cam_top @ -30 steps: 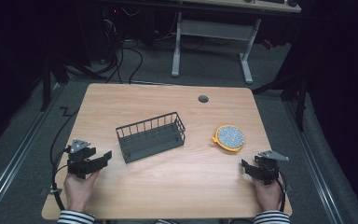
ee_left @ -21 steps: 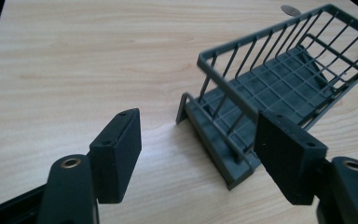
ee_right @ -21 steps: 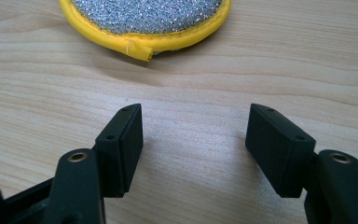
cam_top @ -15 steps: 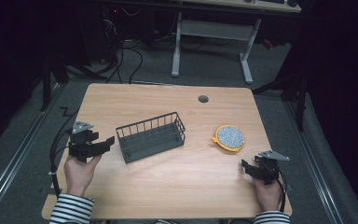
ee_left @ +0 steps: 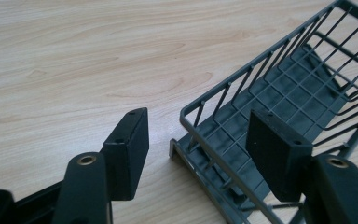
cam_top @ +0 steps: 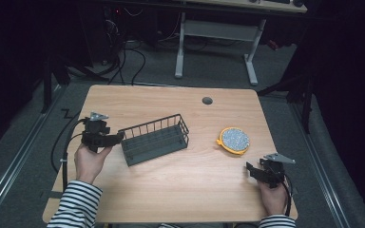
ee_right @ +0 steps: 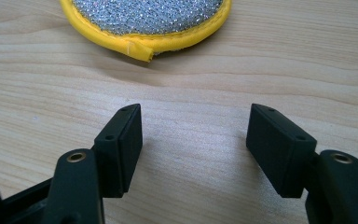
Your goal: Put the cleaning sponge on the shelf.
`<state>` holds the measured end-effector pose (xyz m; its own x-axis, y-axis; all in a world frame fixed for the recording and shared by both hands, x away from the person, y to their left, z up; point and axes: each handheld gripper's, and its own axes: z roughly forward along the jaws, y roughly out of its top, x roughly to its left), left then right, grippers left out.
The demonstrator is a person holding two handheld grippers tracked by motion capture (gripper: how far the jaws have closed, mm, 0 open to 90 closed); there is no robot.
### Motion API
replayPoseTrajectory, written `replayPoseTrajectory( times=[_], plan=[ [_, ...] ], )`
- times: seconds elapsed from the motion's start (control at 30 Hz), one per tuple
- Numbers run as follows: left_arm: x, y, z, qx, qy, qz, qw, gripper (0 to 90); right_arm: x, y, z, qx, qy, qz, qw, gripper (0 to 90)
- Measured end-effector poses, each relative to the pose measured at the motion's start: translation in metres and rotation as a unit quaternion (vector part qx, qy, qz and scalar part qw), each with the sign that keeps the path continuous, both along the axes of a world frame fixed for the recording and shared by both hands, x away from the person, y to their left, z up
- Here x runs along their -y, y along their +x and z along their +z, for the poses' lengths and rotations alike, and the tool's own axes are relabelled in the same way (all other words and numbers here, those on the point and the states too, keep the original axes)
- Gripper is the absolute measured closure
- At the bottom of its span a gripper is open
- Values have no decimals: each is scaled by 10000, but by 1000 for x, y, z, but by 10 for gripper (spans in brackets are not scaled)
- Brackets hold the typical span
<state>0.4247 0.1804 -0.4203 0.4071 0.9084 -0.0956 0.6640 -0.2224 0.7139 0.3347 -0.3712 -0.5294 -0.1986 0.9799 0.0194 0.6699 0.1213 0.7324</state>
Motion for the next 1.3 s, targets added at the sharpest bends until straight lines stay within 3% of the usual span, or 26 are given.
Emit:
replayPoseTrajectory(
  times=[0.33, 0.53, 0.63, 0.8, 1.3],
  plan=[
    [10, 20, -11, -266, 338, -19, 9991, 454, 1, 0, 0, -5, 50, -10, 10000, 359],
    [11, 25, -16, -383, 456, 2, 9982, 568, 1, 0, 0, -5, 54, -3, 10000, 359],
    [12, 25, -18, -464, 500, -101, 9976, 621, 1, -1, 0, -14, 51, -8, 10000, 359],
    [14, 25, -19, -475, 512, -196, 9974, 680, 1, -1, 0, -16, 53, -17, 10000, 359],
    [20, 19, -19, -439, 502, -252, 9975, 685, 0, -1, 0, -18, 35, -11, 10000, 357]
  ],
)
